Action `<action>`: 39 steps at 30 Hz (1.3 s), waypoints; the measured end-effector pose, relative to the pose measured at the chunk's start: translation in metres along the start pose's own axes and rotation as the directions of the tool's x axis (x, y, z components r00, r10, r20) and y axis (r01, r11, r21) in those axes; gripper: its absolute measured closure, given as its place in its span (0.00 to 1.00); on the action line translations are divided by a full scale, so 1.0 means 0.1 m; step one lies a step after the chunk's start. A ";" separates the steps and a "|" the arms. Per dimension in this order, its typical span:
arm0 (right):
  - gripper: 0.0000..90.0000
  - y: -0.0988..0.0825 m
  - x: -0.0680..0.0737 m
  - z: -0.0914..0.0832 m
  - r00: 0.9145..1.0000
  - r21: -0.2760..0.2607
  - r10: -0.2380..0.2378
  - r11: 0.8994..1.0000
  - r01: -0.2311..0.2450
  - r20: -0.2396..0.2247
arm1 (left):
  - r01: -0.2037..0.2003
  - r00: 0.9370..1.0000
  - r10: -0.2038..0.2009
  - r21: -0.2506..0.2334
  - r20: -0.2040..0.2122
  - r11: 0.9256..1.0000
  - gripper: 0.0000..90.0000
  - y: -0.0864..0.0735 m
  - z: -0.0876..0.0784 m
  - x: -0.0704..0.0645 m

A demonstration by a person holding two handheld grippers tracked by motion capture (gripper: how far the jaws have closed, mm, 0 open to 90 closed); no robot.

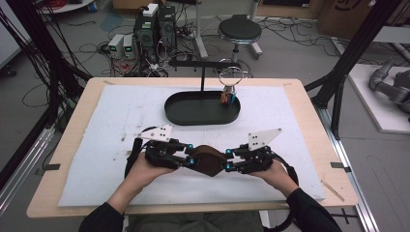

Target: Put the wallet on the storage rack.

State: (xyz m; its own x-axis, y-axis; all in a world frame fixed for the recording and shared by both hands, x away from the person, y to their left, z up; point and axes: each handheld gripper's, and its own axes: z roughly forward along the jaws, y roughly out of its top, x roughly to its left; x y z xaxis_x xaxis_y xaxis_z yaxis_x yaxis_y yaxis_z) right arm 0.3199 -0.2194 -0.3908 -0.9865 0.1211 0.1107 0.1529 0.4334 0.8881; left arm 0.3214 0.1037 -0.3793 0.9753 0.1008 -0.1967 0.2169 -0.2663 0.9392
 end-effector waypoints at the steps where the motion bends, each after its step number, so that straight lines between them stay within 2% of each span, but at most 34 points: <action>1: 0.76 0.00 0.00 0.00 1.000 0.000 -0.001 1.000 0.001 0.003 | -0.003 1.000 0.003 -0.002 -0.003 1.000 0.73 0.00 0.00 0.00; 6: 0.70 0.01 0.00 -0.02 1.000 -0.013 -0.014 1.000 0.015 0.025 | -0.020 1.000 0.020 -0.015 -0.012 1.000 0.75 0.01 0.00 -0.01; 9: 0.59 0.01 -0.02 -0.07 0.999 -0.044 -0.007 0.999 0.009 0.050 | -0.025 0.999 0.025 -0.018 -0.038 1.000 0.75 0.01 -0.03 0.00; 11: 0.50 0.01 -0.04 -0.14 0.996 -0.067 0.005 0.998 0.001 0.093 | -0.026 0.998 0.024 -0.022 -0.053 0.999 0.75 0.00 -0.06 0.02; 13: 0.47 -0.01 -0.08 -0.21 0.991 -0.084 0.016 0.996 -0.005 0.131 | -0.025 0.997 0.023 -0.031 -0.072 0.999 0.75 0.01 -0.08 0.03; 16: 0.44 -0.05 -0.14 -0.33 0.979 -0.111 0.051 0.993 -0.029 0.199 | -0.035 0.994 0.032 -0.028 -0.104 0.999 0.75 0.04 -0.12 0.06; 20: 0.40 -0.10 -0.23 -0.48 0.953 -0.153 0.105 0.986 -0.063 0.284 | -0.047 0.989 0.038 -0.057 -0.145 0.997 0.75 0.10 -0.17 0.11; 24: 0.40 -0.14 -0.27 -0.60 0.925 -0.176 0.134 0.982 -0.074 0.356 | -0.063 0.981 0.049 -0.071 -0.186 0.995 0.75 0.16 -0.19 0.16; 25: 0.40 -0.15 -0.28 -0.63 0.914 -0.185 0.145 0.980 -0.079 0.379 | -0.068 0.979 0.053 -0.071 -0.196 0.995 0.75 0.17 -0.20 0.17; 33: 0.40 -0.24 -0.34 -0.81 0.852 -0.217 0.195 0.971 -0.098 0.487 | -0.083 0.963 0.053 -0.102 -0.265 0.991 0.76 0.24 -0.17 0.32; 36: 0.40 -0.27 -0.36 -0.87 0.833 -0.226 0.209 0.969 -0.104 0.512 | -0.083 0.957 0.048 -0.111 -0.286 0.990 0.76 0.25 -0.14 0.40; 39: 0.40 -0.29 -0.38 -0.91 0.821 -0.234 0.221 0.966 -0.110 0.526 | -0.084 0.949 0.042 -0.122 -0.313 0.989 0.76 0.25 -0.12 0.47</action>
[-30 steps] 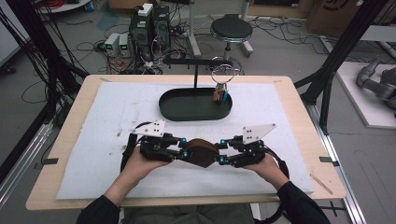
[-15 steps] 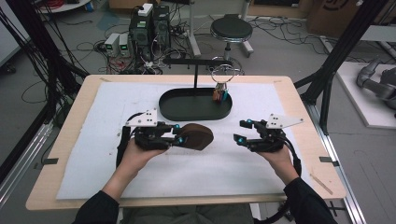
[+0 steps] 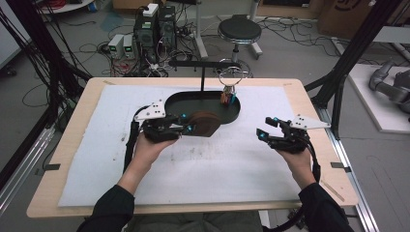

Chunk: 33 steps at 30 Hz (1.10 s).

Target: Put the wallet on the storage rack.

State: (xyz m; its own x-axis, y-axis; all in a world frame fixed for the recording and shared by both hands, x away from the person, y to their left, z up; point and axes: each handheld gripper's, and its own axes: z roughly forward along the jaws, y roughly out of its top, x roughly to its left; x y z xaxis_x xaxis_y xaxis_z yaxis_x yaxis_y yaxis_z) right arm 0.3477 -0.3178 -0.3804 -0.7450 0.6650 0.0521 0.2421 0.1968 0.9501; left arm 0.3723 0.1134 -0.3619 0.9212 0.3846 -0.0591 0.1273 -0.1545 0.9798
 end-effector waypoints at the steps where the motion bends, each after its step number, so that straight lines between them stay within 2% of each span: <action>1: 0.40 0.00 -0.01 -0.01 1.000 0.000 0.002 1.000 -0.002 0.006 | 0.001 1.000 -0.001 0.001 -0.014 1.000 0.76 0.00 0.02 0.02; 4: 0.40 -0.02 -0.04 -0.01 1.000 0.002 0.006 1.000 -0.006 0.023 | 0.004 0.999 -0.004 0.002 -0.048 1.000 0.76 -0.02 0.07 0.09; 11: 0.40 -0.02 -0.05 -0.01 1.000 0.005 0.007 1.000 -0.007 0.029 | 0.021 0.993 -0.022 -0.013 -0.118 1.000 0.76 -0.05 0.16 0.26; 15: 0.40 -0.03 -0.05 0.00 1.000 0.012 0.005 1.000 -0.006 0.030 | 0.048 0.988 -0.052 -0.035 -0.149 0.998 0.76 -0.10 0.20 0.36; 19: 0.40 -0.03 -0.06 0.01 1.000 0.016 0.006 1.000 -0.006 0.030 | 0.076 0.982 -0.081 -0.032 -0.172 0.997 0.76 -0.13 0.24 0.46; 22: 0.40 -0.03 -0.06 0.01 1.000 0.015 0.007 1.000 -0.007 0.030 | 0.080 0.976 -0.091 -0.062 -0.196 0.995 0.76 -0.17 0.27 0.52; 25: 0.40 -0.03 -0.06 0.02 1.000 0.016 0.005 1.000 -0.005 0.029 | 0.091 0.968 -0.103 -0.066 -0.229 0.994 0.76 -0.22 0.30 0.59; 29: 0.40 -0.03 -0.06 0.02 1.000 0.019 0.007 1.000 -0.007 0.026 | 0.123 0.956 -0.140 -0.079 -0.258 0.989 0.76 -0.31 0.34 0.69; 33: 0.40 -0.04 -0.06 0.03 1.000 0.020 0.006 1.000 -0.006 0.025 | 0.142 0.947 -0.157 -0.073 -0.279 0.987 0.76 -0.35 0.40 0.76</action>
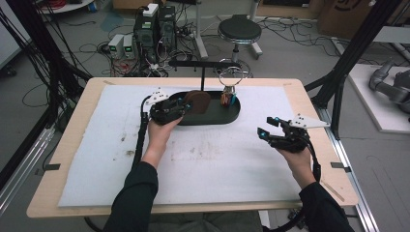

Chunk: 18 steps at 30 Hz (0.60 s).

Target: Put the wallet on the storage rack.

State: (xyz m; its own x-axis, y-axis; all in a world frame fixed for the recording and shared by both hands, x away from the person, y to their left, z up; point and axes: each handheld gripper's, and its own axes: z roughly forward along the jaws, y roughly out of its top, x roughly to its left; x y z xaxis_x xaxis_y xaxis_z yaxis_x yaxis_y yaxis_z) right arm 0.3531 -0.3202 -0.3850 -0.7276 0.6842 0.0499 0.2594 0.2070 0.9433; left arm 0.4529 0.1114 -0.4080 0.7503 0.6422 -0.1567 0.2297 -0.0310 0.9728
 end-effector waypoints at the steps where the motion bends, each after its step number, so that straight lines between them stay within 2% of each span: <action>1: 0.40 0.00 0.00 0.00 1.000 0.000 -0.001 1.000 0.001 -0.001 | 0.002 1.000 -0.002 0.009 -0.004 1.000 0.76 0.00 0.03 0.01; 6: 0.40 0.00 0.00 0.00 1.000 -0.001 0.000 1.000 0.000 -0.003 | -0.003 1.000 0.003 0.036 -0.003 0.999 0.76 0.01 0.19 0.01; 12: 0.40 0.00 0.00 0.00 1.000 -0.002 0.002 1.000 -0.002 -0.007 | -0.030 0.999 0.032 0.064 -0.018 0.997 0.76 -0.04 0.34 0.01; 18: 0.41 0.00 0.00 0.01 1.000 0.001 -0.002 1.000 0.002 -0.012 | -0.006 1.000 0.008 0.079 -0.030 0.997 0.76 -0.10 0.44 0.05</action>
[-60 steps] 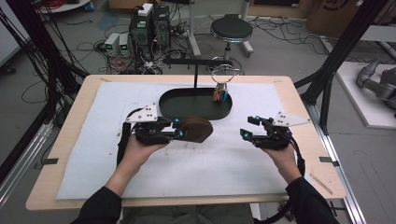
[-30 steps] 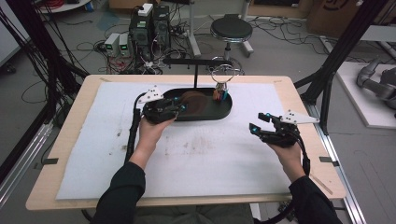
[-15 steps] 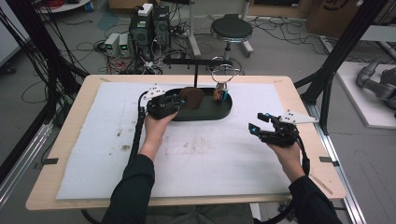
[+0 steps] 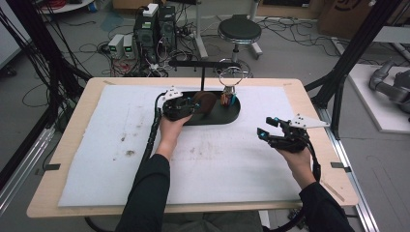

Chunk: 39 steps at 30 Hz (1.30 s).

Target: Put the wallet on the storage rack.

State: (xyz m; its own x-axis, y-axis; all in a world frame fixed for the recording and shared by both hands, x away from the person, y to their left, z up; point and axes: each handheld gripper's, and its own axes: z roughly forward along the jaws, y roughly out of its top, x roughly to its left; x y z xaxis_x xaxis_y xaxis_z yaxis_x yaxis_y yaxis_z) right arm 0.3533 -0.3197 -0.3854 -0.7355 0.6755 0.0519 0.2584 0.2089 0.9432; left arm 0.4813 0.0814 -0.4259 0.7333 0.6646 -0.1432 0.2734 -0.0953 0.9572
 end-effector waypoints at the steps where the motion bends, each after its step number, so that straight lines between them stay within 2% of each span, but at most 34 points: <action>1: 0.41 0.00 0.00 0.00 1.000 0.000 0.001 1.000 -0.001 -0.001 | 0.008 1.000 -0.008 -0.003 0.004 1.000 0.76 -0.01 0.00 0.01; 5: 0.41 0.00 0.00 0.00 1.000 0.001 0.002 1.000 -0.002 -0.002 | 0.042 0.999 -0.042 -0.007 0.003 0.999 0.76 -0.02 0.00 0.04; 9: 0.41 0.00 0.00 0.00 1.000 0.001 0.001 1.000 -0.001 -0.004 | 0.047 0.999 -0.047 -0.004 0.004 0.999 0.75 -0.03 -0.01 0.05; 14: 0.41 0.00 0.01 0.00 1.000 0.003 0.002 1.000 -0.002 -0.004 | 0.077 0.997 -0.077 0.009 0.009 0.997 0.74 -0.04 -0.04 0.10; 17: 0.41 0.00 0.00 0.00 1.000 0.003 0.002 1.000 -0.002 -0.004 | 0.077 0.997 -0.077 0.025 0.011 0.997 0.74 -0.04 -0.05 0.11; 22: 0.41 0.00 0.00 0.00 1.000 -0.001 -0.001 1.000 0.001 -0.005 | 0.064 0.998 -0.064 0.058 -0.007 0.996 0.71 -0.04 -0.08 0.14; 26: 0.41 0.00 0.00 0.00 1.000 0.001 0.002 1.000 -0.002 -0.005 | 0.014 0.999 -0.009 0.119 -0.037 0.993 0.68 -0.04 -0.08 0.13; 29: 0.41 0.00 0.00 0.00 1.000 0.001 0.001 1.000 -0.001 -0.006 | 0.003 0.998 0.006 0.146 -0.059 0.989 0.63 -0.05 -0.07 0.11; 33: 0.41 0.00 0.00 0.01 1.000 0.003 0.003 1.000 -0.003 -0.007 | -0.013 0.995 0.030 0.166 -0.097 0.986 0.52 -0.02 -0.08 0.10; 35: 0.41 0.00 0.00 0.01 1.000 0.003 0.003 1.000 -0.003 -0.007 | -0.032 0.993 0.051 0.174 -0.108 0.984 0.52 0.00 -0.11 0.08; 39: 0.41 -0.01 0.00 0.00 1.000 0.002 0.003 1.000 -0.003 -0.005 | -0.048 0.981 0.084 0.198 -0.176 0.979 0.38 0.09 -0.18 0.04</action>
State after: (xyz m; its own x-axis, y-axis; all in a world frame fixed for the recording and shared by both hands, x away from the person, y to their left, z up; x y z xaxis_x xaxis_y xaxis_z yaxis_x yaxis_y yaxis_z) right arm 0.3534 -0.3202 -0.3859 -0.7378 0.6726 0.0565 0.2620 0.2082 0.9424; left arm 0.4752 0.0964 -0.4136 0.6327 0.7742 -0.0162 0.3557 -0.2720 0.8941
